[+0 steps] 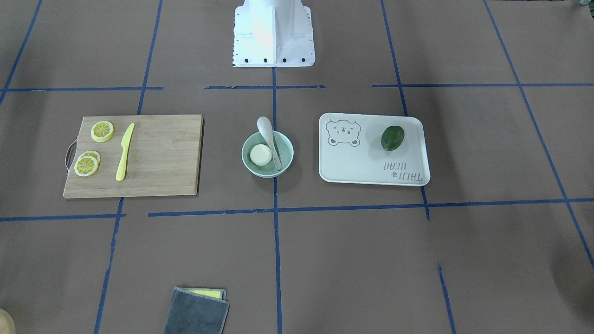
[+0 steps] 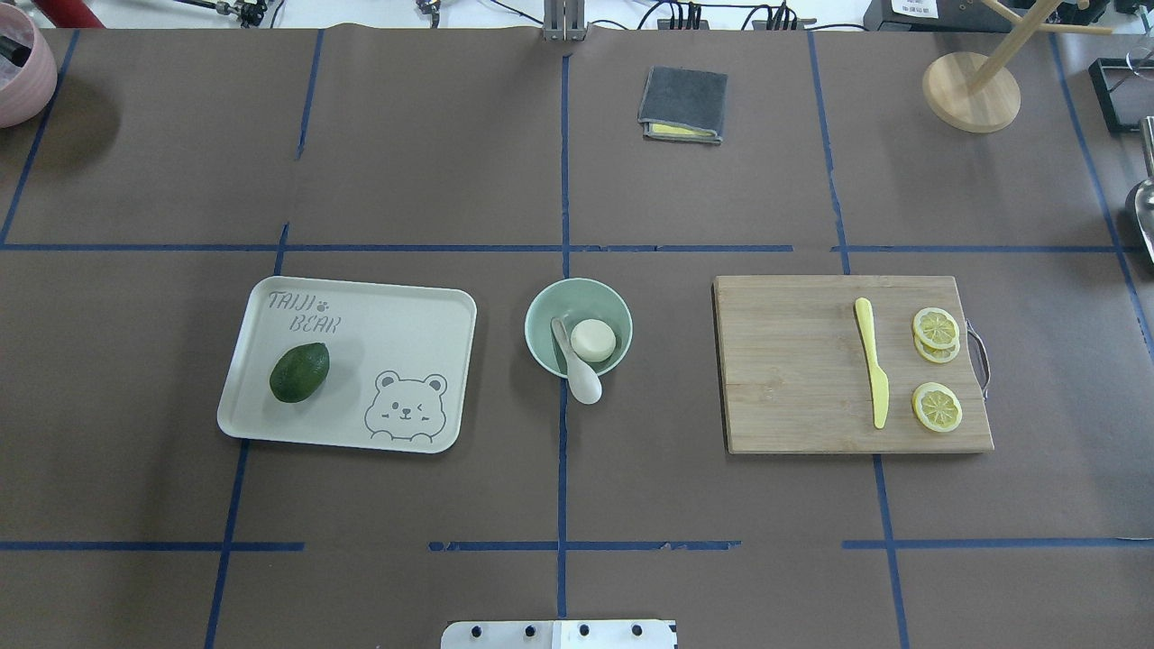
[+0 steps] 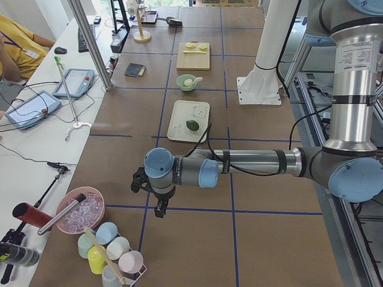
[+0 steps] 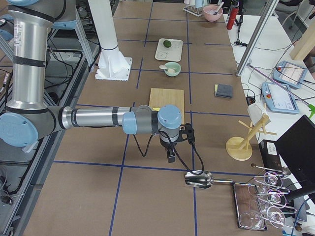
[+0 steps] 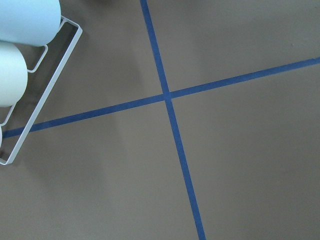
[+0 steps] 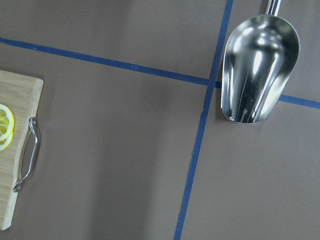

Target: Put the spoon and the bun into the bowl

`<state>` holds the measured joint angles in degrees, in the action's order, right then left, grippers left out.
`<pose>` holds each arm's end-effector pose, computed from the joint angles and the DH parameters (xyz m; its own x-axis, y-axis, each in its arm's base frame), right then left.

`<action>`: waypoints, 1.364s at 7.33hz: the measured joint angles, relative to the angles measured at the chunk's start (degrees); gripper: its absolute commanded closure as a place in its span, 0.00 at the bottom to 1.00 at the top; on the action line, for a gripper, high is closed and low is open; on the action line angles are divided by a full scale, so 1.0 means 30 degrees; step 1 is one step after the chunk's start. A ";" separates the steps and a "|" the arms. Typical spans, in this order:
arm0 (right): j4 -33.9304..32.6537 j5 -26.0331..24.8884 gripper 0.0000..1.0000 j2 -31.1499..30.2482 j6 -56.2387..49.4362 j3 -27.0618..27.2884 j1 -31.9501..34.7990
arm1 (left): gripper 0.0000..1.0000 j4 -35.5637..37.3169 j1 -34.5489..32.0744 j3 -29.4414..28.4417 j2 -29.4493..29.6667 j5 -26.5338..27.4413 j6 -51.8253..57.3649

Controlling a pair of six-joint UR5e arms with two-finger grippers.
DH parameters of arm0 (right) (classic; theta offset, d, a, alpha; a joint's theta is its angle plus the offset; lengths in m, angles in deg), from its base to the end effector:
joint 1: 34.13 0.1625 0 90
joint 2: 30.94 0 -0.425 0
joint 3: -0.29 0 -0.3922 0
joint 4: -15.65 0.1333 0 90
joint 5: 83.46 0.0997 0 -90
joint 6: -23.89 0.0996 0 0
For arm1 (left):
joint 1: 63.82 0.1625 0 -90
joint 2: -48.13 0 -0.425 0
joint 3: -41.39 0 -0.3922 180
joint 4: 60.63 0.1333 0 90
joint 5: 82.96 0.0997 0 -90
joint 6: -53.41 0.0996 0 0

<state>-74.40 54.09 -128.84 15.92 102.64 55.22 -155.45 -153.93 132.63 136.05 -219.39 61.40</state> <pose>0.0548 -0.4378 0.6124 0.6662 -0.2019 0.7179 0.1047 0.9784 0.1780 -0.0621 -0.4808 0.6545 0.6829 0.1872 -0.7061 -0.0939 0.9811 0.1692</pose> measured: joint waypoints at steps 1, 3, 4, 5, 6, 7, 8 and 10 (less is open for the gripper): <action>0.0003 0.0005 0.00 0.0005 -0.0010 -0.0040 0.0046 | 0.00 0.0170 -0.0005 0.0368 -0.0159 0.0196 -0.0866; -0.0008 0.0007 0.00 0.0022 0.0013 -0.0144 0.0086 | 0.00 0.0724 0.0039 0.1158 -0.0477 0.0714 -0.1459; -0.0006 0.0024 0.00 0.0056 0.0049 -0.0192 0.0094 | 0.00 0.1377 0.0055 0.1435 -0.0494 0.1069 -0.1512; 0.0000 0.0066 0.00 0.0065 0.0066 -0.0172 0.0097 | 0.00 0.1853 0.0050 0.1597 -0.0564 0.1226 -0.1519; -0.0005 0.0125 0.00 0.0048 0.0081 -0.0129 0.0097 | 0.00 0.2059 0.0049 0.1638 -0.0591 0.1245 -0.1514; -0.0009 0.0185 0.00 0.0015 0.0094 -0.0092 0.0098 | 0.00 0.2122 0.0055 0.1646 -0.0601 0.1199 -0.1501; -0.0006 0.0232 0.00 -0.0003 0.0101 -0.0058 0.0098 | 0.00 0.2126 0.0062 0.1668 -0.0607 0.1153 -0.1494; 0.0014 0.0260 0.00 0.0024 0.0124 -0.0005 0.0098 | 0.00 0.2054 0.0085 0.1674 -0.0598 0.1123 -0.1491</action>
<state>-74.36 54.87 -128.77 16.30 102.62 55.52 -149.28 -153.68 137.65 134.25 -216.02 56.92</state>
